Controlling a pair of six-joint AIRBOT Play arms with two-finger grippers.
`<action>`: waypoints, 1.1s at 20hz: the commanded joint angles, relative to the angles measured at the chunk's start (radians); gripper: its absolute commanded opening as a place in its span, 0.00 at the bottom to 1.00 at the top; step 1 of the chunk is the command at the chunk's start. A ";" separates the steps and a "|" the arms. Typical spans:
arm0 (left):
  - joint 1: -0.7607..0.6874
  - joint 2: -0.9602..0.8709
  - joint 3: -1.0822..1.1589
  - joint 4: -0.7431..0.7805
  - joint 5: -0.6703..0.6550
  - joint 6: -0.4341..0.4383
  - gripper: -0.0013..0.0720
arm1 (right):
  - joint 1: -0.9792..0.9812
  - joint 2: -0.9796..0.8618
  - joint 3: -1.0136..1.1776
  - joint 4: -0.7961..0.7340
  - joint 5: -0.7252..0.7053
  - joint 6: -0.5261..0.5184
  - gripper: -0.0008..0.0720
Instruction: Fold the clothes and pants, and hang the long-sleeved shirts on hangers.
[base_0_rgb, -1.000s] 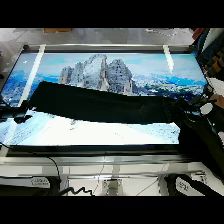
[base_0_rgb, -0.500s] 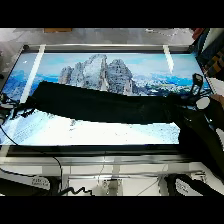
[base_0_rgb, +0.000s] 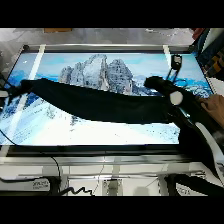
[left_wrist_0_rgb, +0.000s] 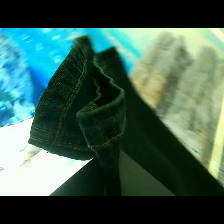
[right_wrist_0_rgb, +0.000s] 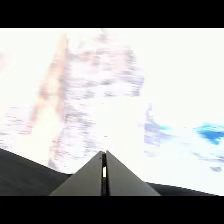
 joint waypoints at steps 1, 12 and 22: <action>-0.002 0.162 0.025 0.006 -0.235 0.067 0.05 | 0.120 -0.177 0.201 0.003 0.102 0.078 0.05; -0.004 0.411 0.026 -0.030 -0.422 0.067 0.05 | 0.538 -0.708 0.791 0.215 0.361 0.083 0.05; -0.123 0.369 0.018 -0.114 -0.442 0.066 0.05 | 0.653 -0.799 0.859 0.243 0.438 0.108 0.05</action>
